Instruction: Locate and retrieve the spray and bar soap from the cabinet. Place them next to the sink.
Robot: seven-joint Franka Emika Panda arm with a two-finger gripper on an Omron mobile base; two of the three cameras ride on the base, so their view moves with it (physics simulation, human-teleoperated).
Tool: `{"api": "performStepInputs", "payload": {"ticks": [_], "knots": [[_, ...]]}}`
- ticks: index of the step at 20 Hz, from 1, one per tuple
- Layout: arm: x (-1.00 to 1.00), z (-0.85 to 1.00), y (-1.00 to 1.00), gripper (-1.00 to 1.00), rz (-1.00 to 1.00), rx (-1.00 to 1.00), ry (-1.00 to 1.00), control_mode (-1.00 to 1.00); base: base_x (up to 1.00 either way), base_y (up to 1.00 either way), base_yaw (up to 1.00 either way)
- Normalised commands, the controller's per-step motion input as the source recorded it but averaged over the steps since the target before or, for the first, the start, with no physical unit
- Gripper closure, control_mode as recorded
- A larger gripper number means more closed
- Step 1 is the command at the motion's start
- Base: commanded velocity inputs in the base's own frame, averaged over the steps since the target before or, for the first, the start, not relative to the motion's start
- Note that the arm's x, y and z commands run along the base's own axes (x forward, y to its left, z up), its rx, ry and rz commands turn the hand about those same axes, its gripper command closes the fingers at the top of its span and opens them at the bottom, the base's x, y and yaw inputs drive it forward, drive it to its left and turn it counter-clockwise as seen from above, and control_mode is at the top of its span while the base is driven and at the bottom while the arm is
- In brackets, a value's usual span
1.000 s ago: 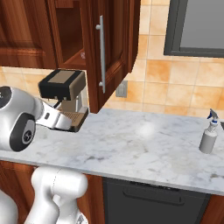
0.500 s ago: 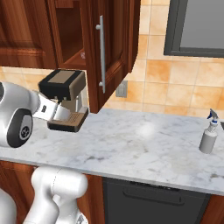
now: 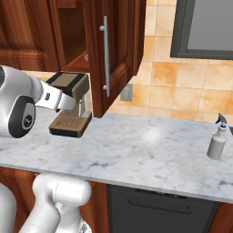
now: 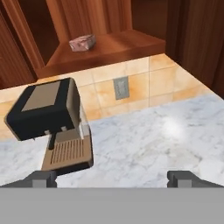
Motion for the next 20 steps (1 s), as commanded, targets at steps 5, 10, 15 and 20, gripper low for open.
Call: {"api": "performStepInputs", "payload": {"ticks": [5,10,15,20], "knots": [[0.25,0.30,-0.03,-1.00,0.06,0.00,-0.09,-1.00,0.00,0.00,0.00],[0.16,0.24,0.00,-1.00,0.03,0.00,-0.08,-1.00,0.00,0.00,0.00],[0.10,0.19,-0.05,-1.00,0.02,-0.03,-0.11,-1.00,0.00,0.00,0.00],[0.15,0.14,-0.18,-1.00,-0.01,-0.06,-0.04,-1.00,0.00,0.00,0.00]]}}
